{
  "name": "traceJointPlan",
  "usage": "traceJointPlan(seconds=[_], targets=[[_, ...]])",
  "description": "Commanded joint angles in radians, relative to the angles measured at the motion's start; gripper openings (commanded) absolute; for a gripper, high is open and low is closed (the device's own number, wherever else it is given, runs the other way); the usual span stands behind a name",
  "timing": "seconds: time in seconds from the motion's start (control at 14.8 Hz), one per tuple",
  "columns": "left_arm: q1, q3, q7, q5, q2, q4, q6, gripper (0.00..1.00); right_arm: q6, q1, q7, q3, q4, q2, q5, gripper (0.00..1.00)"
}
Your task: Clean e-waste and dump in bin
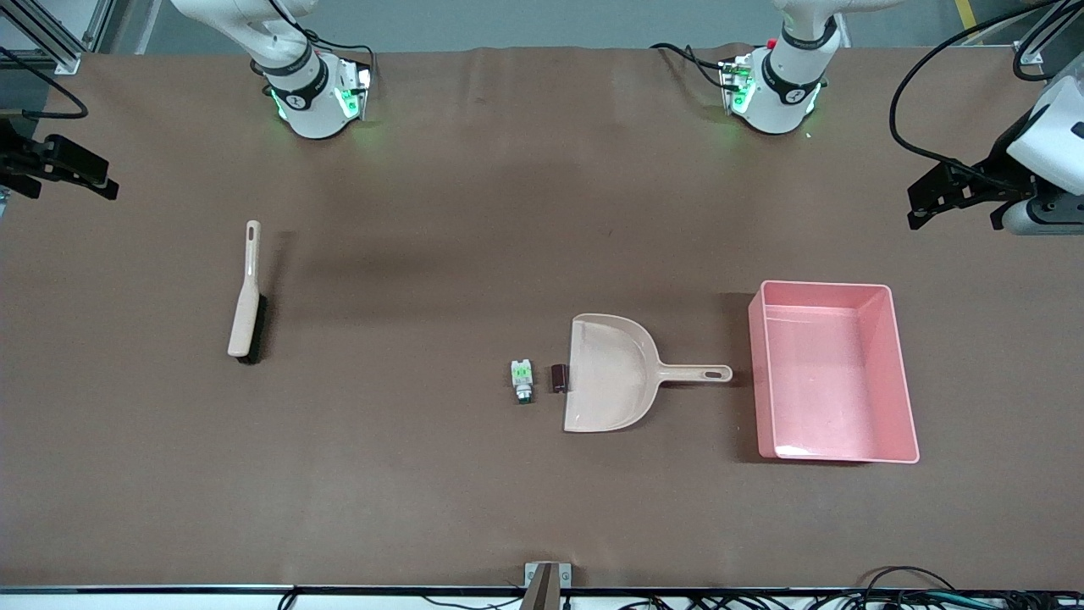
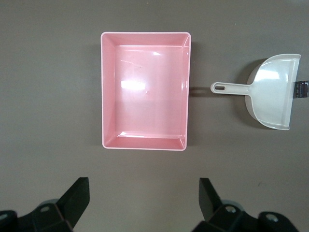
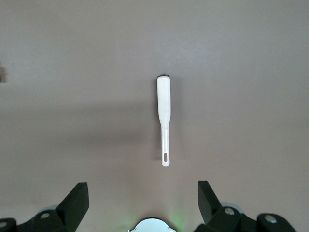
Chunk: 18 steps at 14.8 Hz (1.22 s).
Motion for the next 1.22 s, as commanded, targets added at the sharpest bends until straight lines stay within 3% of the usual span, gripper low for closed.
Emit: traceJointPlan(seconds=[0.0,0.54,0.88,1.15], targets=[[0.002,-0.005,-0.009,0.017,0.001,0.012,-0.014,1.0,-0.008,0.001,0.008,0.001,0.002,0.0,-0.005,1.0],[0.013,-0.005,-0.007,0.012,0.005,0.016,-0.008,1.0,-0.008,-0.016,0.007,-0.004,-0.018,0.0,-0.005,1.0],[0.012,-0.005,-0.001,0.015,0.01,0.015,0.0,1.0,0.017,-0.043,0.001,-0.005,-0.137,-0.005,0.038,1.0],[-0.013,-0.024,0.025,0.017,0.056,0.01,0.012,1.0,0.165,-0.043,-0.004,-0.005,-0.297,-0.005,0.036,1.0]])
